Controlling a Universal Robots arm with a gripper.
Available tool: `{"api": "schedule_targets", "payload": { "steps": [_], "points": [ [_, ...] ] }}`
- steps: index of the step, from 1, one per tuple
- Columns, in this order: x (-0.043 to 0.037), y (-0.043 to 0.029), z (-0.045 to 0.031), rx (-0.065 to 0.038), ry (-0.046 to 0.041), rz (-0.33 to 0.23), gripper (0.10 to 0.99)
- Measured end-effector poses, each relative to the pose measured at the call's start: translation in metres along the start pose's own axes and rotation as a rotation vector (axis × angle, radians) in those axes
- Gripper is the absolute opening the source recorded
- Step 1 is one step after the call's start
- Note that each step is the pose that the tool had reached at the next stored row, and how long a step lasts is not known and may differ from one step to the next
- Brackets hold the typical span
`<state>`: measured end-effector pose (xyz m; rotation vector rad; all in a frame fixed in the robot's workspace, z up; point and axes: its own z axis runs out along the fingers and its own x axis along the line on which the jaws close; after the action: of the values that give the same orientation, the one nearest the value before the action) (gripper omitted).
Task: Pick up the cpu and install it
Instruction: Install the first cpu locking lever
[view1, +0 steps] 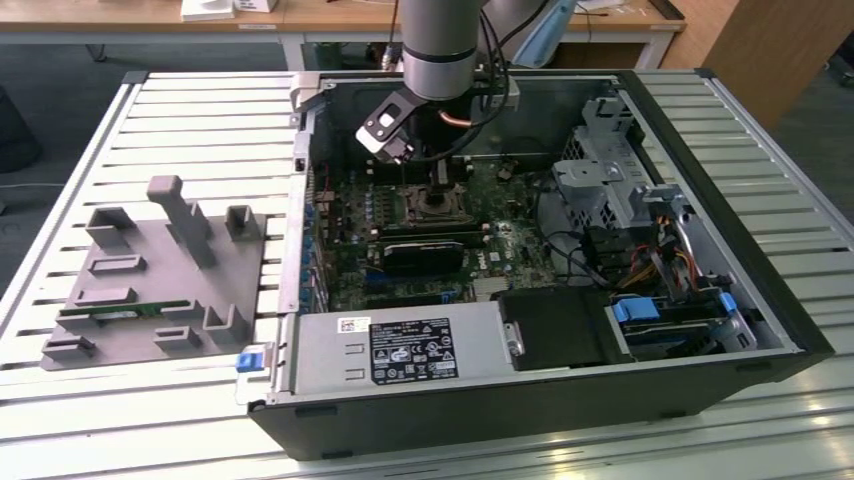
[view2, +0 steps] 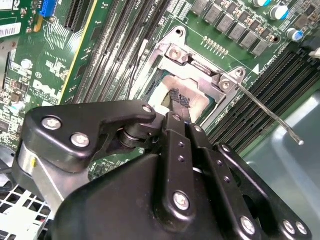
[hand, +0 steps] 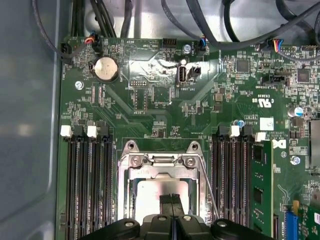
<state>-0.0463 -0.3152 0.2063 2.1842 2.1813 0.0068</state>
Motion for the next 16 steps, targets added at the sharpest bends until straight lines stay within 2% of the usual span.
{"api": "schedule_targets", "payload": {
  "steps": [16],
  "points": [
    [-0.0001, 0.0003, -0.004, 0.0, 0.0003, 0.0, 0.106]
  ]
}}
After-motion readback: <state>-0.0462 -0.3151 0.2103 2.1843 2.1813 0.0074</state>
